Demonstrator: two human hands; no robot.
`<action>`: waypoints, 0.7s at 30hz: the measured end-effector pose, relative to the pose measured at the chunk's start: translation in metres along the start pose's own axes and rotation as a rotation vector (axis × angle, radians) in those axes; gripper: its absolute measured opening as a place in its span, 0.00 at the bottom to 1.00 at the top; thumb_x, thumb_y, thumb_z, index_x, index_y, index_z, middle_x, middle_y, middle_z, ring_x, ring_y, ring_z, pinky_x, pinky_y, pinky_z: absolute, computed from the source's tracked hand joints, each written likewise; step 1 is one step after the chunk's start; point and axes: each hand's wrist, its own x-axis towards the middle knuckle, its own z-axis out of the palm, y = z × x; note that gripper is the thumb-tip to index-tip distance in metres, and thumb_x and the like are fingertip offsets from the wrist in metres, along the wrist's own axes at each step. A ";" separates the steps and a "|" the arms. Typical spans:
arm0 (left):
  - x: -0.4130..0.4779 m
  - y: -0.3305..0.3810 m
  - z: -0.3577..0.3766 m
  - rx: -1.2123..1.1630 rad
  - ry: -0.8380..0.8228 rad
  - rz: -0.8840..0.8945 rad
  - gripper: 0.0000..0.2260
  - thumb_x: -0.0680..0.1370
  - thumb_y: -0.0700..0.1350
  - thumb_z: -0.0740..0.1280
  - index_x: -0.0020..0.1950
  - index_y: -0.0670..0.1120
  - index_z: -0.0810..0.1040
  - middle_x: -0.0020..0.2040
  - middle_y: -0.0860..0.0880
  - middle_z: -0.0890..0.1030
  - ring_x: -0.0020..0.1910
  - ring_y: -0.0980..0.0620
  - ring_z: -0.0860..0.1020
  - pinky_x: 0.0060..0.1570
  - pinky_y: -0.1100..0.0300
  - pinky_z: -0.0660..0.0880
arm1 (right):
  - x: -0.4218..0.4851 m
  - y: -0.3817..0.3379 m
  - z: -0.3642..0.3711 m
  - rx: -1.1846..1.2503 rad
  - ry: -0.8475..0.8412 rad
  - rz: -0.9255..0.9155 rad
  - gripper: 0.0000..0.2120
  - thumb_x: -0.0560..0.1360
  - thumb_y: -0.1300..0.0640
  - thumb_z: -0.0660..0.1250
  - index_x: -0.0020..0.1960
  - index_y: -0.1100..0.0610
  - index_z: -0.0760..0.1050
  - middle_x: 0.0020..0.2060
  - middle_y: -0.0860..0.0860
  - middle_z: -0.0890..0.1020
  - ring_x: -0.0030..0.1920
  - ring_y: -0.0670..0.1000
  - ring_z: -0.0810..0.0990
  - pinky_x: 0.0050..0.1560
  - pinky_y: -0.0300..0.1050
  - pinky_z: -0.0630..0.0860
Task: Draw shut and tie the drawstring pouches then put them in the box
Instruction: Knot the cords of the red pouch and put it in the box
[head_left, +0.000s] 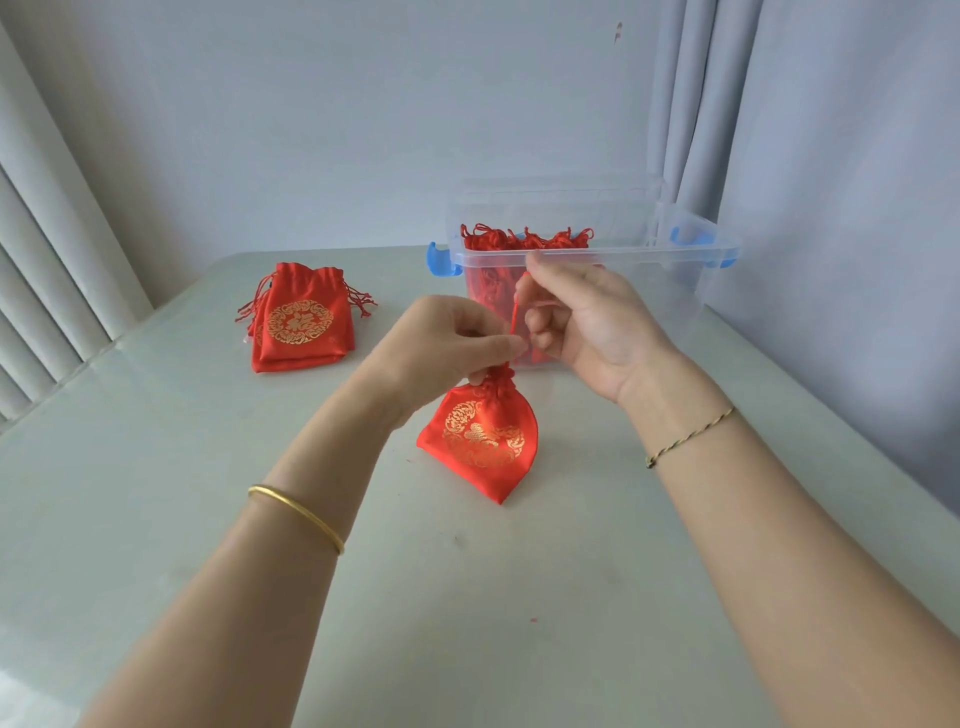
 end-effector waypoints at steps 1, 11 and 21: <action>0.001 -0.001 0.000 -0.002 0.013 -0.007 0.07 0.74 0.39 0.69 0.41 0.35 0.79 0.27 0.51 0.75 0.26 0.56 0.69 0.31 0.67 0.68 | 0.000 0.001 0.000 -0.031 -0.004 0.013 0.15 0.77 0.50 0.62 0.37 0.57 0.77 0.31 0.50 0.77 0.25 0.45 0.70 0.24 0.35 0.65; 0.005 -0.006 -0.005 -0.249 0.106 -0.125 0.05 0.77 0.39 0.64 0.48 0.38 0.78 0.33 0.48 0.77 0.27 0.56 0.72 0.34 0.67 0.74 | -0.004 0.005 0.005 -0.320 -0.059 0.085 0.05 0.75 0.65 0.59 0.42 0.58 0.67 0.28 0.53 0.78 0.25 0.50 0.74 0.25 0.39 0.66; 0.005 -0.007 -0.006 -0.257 0.293 -0.145 0.04 0.75 0.37 0.67 0.41 0.38 0.77 0.32 0.43 0.79 0.24 0.56 0.79 0.33 0.65 0.79 | -0.004 0.018 0.010 -0.734 -0.071 -0.435 0.05 0.68 0.66 0.73 0.42 0.62 0.78 0.29 0.44 0.71 0.26 0.39 0.70 0.30 0.28 0.66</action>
